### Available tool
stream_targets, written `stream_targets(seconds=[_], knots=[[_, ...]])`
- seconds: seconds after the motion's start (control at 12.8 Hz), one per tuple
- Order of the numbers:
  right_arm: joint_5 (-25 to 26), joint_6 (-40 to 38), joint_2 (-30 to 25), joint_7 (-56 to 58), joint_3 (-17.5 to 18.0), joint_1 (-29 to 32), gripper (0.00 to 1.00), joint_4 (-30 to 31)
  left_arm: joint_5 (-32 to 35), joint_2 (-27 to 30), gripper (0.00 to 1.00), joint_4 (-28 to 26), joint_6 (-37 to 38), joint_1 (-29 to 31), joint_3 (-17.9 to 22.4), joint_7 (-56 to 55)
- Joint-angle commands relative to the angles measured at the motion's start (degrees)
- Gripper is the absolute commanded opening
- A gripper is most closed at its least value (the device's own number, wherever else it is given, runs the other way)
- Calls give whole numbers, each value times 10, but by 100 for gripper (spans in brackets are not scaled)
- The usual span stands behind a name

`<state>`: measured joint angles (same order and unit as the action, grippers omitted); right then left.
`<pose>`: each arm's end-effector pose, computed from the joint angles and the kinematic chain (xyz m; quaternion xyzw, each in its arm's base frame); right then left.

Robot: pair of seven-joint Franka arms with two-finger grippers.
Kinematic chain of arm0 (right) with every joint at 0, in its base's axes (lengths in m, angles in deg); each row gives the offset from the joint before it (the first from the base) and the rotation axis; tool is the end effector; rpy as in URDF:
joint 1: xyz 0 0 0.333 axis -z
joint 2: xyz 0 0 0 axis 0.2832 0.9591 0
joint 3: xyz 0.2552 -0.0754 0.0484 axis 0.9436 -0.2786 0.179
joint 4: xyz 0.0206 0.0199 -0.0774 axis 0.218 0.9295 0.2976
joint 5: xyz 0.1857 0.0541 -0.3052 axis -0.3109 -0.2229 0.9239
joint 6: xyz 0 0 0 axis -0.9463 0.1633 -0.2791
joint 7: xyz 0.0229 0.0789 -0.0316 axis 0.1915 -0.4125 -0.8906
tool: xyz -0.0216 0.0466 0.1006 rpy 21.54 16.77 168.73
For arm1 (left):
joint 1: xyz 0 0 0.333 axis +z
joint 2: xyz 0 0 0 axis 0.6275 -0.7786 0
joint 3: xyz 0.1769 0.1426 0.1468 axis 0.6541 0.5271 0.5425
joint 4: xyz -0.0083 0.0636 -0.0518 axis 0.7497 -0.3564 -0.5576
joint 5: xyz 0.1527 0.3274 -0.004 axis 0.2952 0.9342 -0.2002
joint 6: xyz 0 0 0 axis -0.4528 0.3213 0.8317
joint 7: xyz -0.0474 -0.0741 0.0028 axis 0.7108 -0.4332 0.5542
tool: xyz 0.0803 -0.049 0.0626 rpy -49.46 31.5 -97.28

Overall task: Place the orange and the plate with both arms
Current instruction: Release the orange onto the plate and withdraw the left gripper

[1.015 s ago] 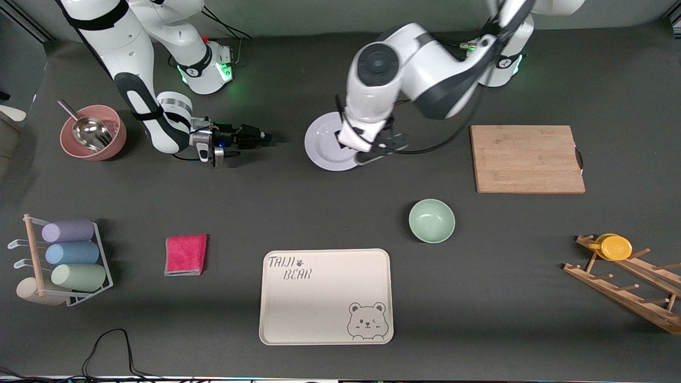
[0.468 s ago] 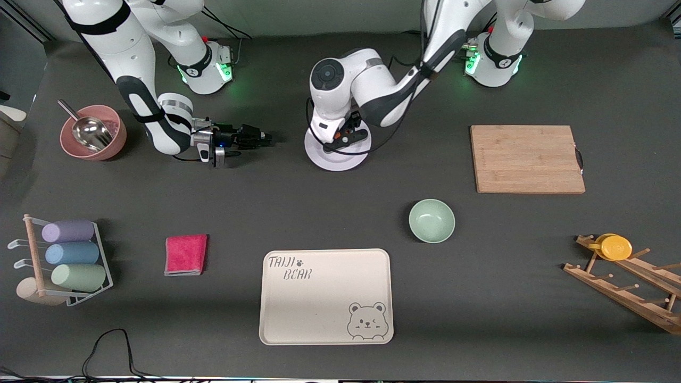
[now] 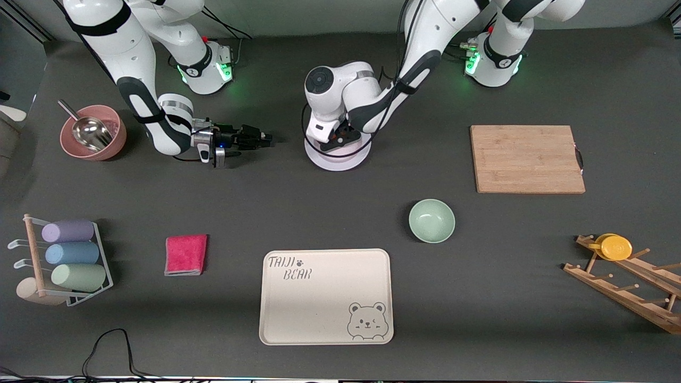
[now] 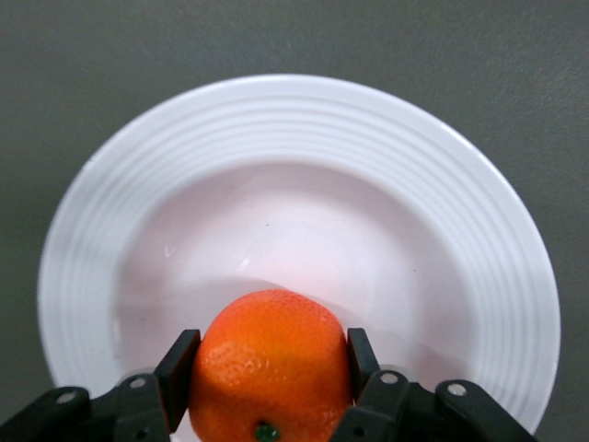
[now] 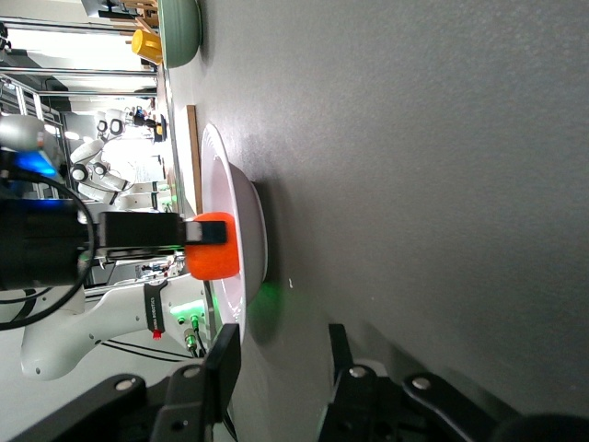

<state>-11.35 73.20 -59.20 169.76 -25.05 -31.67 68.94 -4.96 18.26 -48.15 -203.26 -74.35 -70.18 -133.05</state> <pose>0.2833 0.1044 0.0888 -0.8349 0.0048 0.0319 0.5494 0.2775 -0.5263 0.1813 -0.9838 -0.1699 0.0470 0.0328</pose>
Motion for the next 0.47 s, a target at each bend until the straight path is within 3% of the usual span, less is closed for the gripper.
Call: stream_targets(seconds=[0.0,0.08,0.16,0.23,0.39], knots=[[-17,-7,17,22,-2,-3,45,-5,12,2,0,5,-8,-12,8,-22],[-17,-7,18,22,-2,-3,45,-5,12,2,0,5,-8,-11,7,-23],[-17,-7,18,22,-2,-3,45,-5,12,2,93,5,-7,-10,7,-29],[-17,-7,18,22,-2,-3,45,-5,12,3,100,6,-7,-10,8,-36],[-18,-7,18,22,-2,-3,45,-5,12,7,100,7,-2,-6,7,-36]])
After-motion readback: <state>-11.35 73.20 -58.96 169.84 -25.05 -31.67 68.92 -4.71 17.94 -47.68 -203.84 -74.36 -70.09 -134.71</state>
